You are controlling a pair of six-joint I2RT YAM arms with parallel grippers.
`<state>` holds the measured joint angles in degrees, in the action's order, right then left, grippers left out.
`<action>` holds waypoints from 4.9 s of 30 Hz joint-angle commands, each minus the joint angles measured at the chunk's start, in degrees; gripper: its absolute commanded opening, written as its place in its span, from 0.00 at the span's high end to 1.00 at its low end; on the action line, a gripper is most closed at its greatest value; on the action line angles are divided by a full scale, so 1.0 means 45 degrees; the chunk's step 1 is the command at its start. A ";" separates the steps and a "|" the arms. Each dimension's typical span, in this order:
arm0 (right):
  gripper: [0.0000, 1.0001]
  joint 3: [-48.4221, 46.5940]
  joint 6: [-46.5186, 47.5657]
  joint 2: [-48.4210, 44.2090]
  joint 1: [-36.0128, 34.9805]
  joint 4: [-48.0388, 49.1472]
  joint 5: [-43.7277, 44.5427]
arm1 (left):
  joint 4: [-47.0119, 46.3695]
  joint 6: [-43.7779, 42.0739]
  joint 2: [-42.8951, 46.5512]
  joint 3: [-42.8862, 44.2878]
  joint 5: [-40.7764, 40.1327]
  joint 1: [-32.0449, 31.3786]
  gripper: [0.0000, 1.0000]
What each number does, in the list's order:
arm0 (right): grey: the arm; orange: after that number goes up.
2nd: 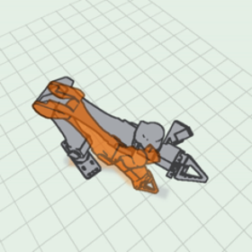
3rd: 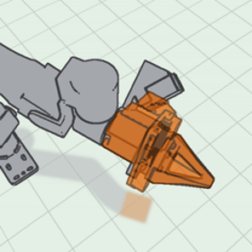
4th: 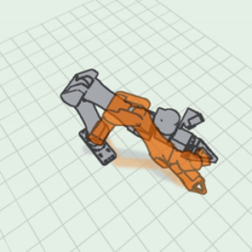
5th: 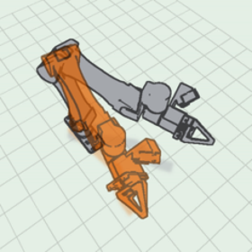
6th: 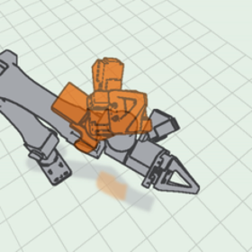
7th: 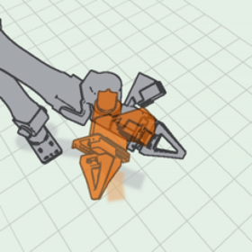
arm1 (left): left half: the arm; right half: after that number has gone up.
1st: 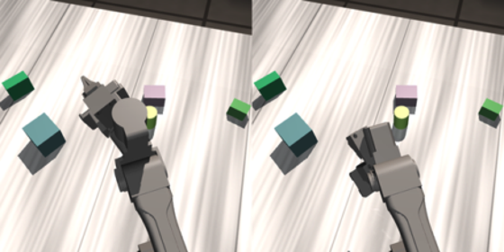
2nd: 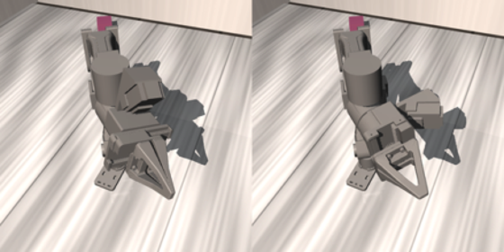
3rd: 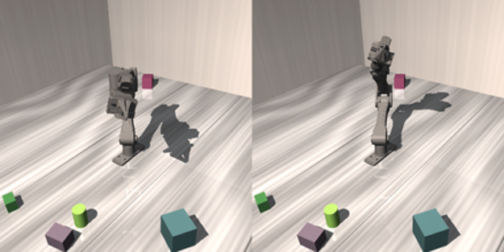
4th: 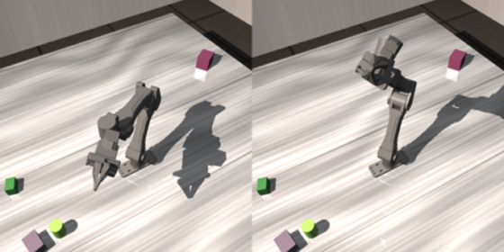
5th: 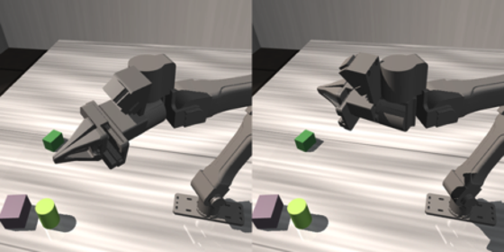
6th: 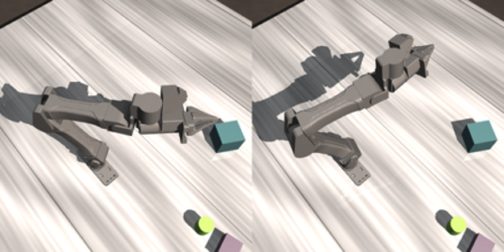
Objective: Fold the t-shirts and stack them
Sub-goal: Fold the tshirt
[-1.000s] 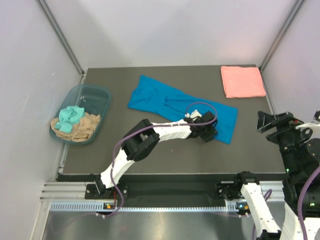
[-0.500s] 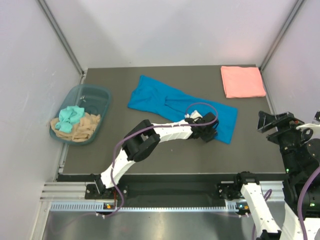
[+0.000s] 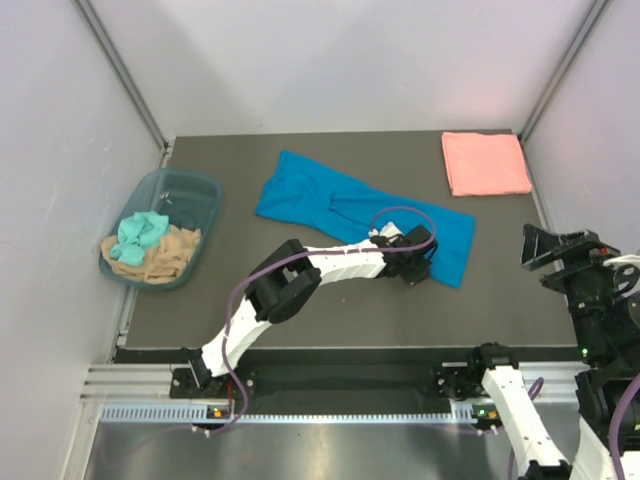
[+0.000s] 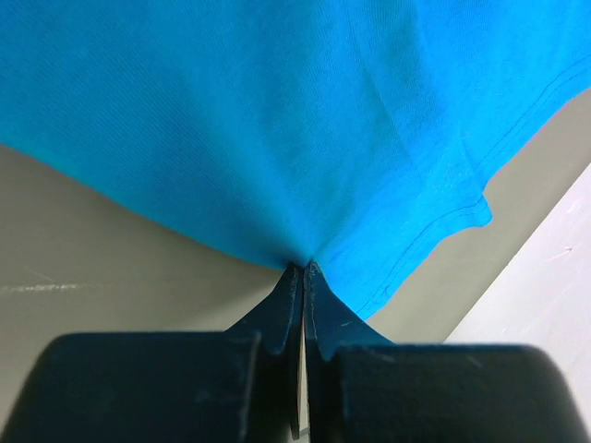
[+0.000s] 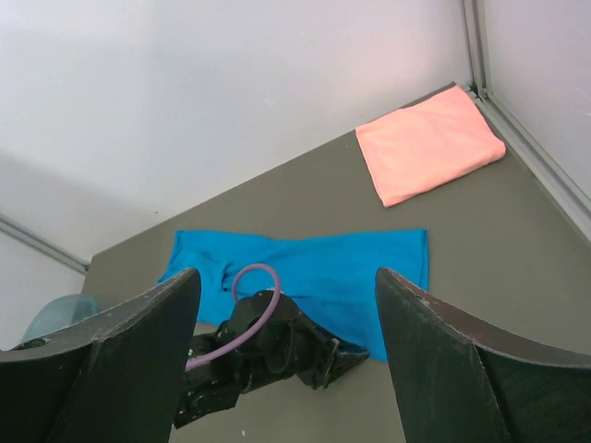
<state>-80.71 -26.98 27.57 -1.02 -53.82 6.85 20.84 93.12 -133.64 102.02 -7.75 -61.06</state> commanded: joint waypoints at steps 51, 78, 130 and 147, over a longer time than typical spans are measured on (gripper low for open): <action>0.25 0.4827 0.0548 0.2585 -0.0321 0.1725 -0.3630 | 0.3341 -0.5806 0.8895 -0.7766 -0.1952 0.0556 0.36; 0.40 0.8540 -0.0938 0.3931 -0.0497 0.3562 -0.3574 | -0.0901 -1.1376 0.5561 -0.6285 -0.0738 1.0580 0.36; 0.36 0.7915 -0.1347 0.5750 -0.0828 0.5068 -0.3456 | -0.0081 -1.2803 0.4515 -0.1649 0.0843 1.0368 0.44; 0.36 0.7563 -0.0527 0.4284 -0.0868 0.3406 -0.4003 | 0.0465 -0.7903 0.9834 -1.0423 -0.0092 0.0739 0.51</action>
<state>-44.38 -30.46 48.47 -4.40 -37.78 -9.93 22.76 49.58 -95.04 56.45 -2.66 -55.22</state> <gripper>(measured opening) 0.641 0.493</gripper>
